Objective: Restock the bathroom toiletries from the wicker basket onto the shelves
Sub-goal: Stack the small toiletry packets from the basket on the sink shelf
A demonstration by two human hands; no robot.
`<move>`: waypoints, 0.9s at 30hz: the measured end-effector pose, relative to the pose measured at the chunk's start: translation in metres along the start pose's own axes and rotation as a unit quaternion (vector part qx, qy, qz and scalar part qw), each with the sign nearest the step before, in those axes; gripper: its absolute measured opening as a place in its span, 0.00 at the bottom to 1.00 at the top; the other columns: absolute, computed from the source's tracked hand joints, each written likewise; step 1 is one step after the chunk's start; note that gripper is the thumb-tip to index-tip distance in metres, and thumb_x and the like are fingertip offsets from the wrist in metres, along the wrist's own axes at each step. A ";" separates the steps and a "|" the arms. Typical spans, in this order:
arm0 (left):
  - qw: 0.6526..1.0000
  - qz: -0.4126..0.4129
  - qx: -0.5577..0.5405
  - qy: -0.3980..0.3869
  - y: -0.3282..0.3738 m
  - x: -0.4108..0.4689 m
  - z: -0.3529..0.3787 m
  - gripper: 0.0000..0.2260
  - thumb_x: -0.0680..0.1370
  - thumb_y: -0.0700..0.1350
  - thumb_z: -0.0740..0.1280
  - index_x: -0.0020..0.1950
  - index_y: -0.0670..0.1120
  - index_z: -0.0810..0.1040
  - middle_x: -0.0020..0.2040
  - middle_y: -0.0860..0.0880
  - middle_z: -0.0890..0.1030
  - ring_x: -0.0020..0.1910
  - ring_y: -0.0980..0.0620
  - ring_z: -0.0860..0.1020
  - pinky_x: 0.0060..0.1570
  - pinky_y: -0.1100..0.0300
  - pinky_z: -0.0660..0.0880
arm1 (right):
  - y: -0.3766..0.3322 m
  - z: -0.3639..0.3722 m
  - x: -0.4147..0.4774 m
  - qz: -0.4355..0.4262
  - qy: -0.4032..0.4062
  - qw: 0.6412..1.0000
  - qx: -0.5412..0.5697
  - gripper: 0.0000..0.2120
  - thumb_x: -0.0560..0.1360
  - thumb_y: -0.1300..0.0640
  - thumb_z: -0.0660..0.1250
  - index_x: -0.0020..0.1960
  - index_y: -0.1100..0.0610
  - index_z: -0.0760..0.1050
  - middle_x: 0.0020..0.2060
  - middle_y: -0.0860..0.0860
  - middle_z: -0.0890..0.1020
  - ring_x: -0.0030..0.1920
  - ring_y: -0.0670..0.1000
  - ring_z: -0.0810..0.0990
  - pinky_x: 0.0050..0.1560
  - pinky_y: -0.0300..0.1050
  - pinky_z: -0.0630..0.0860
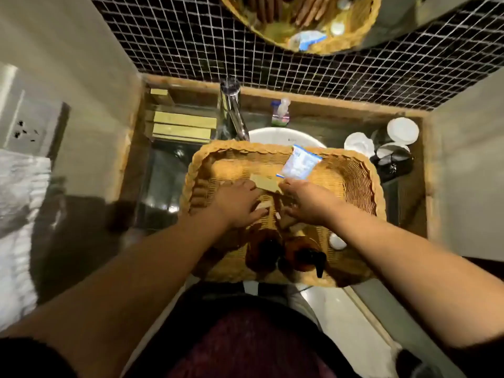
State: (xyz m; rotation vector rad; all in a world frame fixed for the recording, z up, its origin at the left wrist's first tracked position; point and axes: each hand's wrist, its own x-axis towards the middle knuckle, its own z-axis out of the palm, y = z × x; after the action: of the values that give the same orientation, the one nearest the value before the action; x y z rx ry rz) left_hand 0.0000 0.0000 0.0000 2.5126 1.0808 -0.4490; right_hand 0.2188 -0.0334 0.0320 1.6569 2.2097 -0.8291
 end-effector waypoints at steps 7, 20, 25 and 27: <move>1.000 0.002 -0.007 0.024 0.007 0.004 0.018 0.22 0.78 0.61 0.60 0.69 0.54 0.71 0.64 0.49 0.77 0.64 0.47 0.72 0.61 0.47 0.68 | 0.019 0.025 -0.016 -0.025 0.011 1.000 0.008 0.24 0.76 0.46 0.68 0.70 0.54 0.74 0.71 0.51 0.71 0.71 0.53 0.68 0.63 0.50 0.73; 0.972 -0.039 -0.229 0.034 0.023 0.013 0.040 0.27 0.80 0.49 0.63 0.77 0.59 0.59 0.64 0.48 0.73 0.58 0.48 0.75 0.50 0.51 0.78 | 0.030 0.053 -0.019 0.027 0.025 0.999 0.002 0.21 0.76 0.48 0.68 0.66 0.52 0.71 0.53 0.54 0.74 0.43 0.58 0.80 0.37 0.48 0.77; 0.966 -0.058 -0.246 0.059 0.021 0.015 0.045 0.21 0.77 0.53 0.67 0.69 0.57 0.69 0.64 0.51 0.76 0.61 0.51 0.74 0.54 0.53 0.77 | 0.032 0.054 -0.013 0.023 0.037 0.997 -0.060 0.25 0.72 0.46 0.71 0.67 0.50 0.70 0.54 0.55 0.73 0.53 0.57 0.75 0.38 0.46 0.72; 0.958 -0.072 -0.271 0.056 0.019 0.017 0.042 0.19 0.76 0.53 0.69 0.66 0.56 0.70 0.61 0.51 0.78 0.59 0.51 0.76 0.54 0.51 0.78 | 0.034 0.054 -0.014 0.008 0.039 0.997 -0.060 0.27 0.71 0.47 0.74 0.67 0.49 0.70 0.58 0.56 0.71 0.58 0.58 0.72 0.41 0.49 0.74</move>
State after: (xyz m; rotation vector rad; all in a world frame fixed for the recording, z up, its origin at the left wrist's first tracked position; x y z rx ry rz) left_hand 0.0196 -0.0205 -0.0406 2.0003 1.2364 -0.0298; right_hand 0.2479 -0.0696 -0.0137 1.6737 2.2469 -0.6245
